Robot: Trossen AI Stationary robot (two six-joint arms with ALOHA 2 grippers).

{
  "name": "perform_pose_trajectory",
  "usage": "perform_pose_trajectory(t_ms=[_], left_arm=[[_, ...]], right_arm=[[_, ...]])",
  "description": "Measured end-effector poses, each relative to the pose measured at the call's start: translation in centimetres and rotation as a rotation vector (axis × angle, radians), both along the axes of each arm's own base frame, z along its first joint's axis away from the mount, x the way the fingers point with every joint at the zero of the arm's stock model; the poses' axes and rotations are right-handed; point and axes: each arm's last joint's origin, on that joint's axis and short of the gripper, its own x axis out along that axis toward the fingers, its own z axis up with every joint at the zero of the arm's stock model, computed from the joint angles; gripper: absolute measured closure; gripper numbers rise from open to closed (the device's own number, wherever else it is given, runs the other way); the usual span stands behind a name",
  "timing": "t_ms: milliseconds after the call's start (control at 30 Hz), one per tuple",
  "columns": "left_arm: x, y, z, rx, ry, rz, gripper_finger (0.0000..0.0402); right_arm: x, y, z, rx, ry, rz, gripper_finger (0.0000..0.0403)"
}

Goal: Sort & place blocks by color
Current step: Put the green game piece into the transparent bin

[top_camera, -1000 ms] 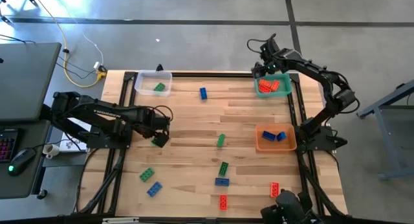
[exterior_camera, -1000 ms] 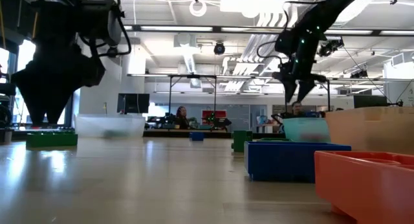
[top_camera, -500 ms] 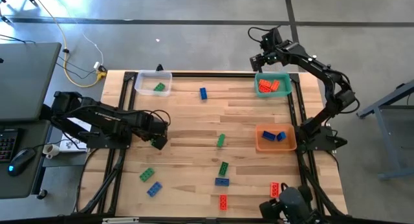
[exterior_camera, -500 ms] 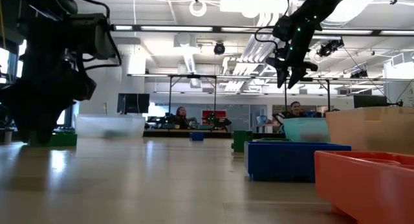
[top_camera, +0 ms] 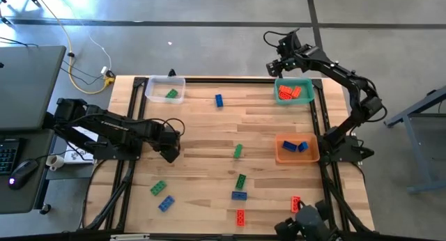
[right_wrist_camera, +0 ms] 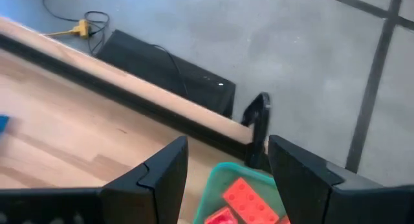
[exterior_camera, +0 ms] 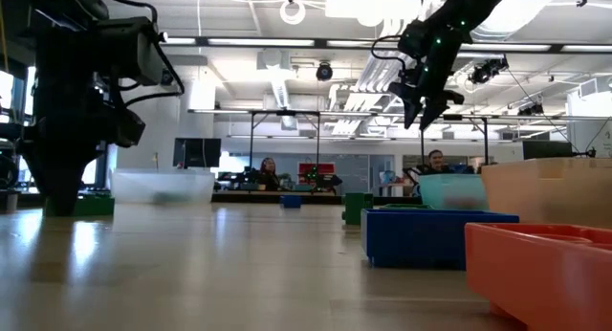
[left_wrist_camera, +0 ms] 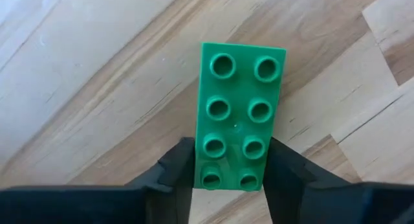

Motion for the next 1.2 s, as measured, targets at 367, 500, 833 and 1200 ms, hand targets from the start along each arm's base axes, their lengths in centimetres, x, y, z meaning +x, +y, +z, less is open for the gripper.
perform_pose_trajectory(t_ms=[367,500,833,1200], left_arm=[[2.1,0.2,2.6,0.025,-0.224,-0.084,0.0290],[3.8,0.8,4.4,0.001,-0.431,-0.099,0.0290],[5.7,3.5,7.4,-0.081,-0.710,-0.126,0.0290],[5.8,9.0,11.8,0.147,-0.869,-0.061,0.0290]], right_arm=[[4.1,2.8,0.6,0.152,-0.303,0.371,0.0204],[6.0,4.2,1.1,0.151,-0.400,0.559,0.0204],[9.0,6.7,2.4,0.105,-0.556,0.763,0.0204],[11.8,9.4,4.1,-0.073,-0.650,0.949,0.0204]])
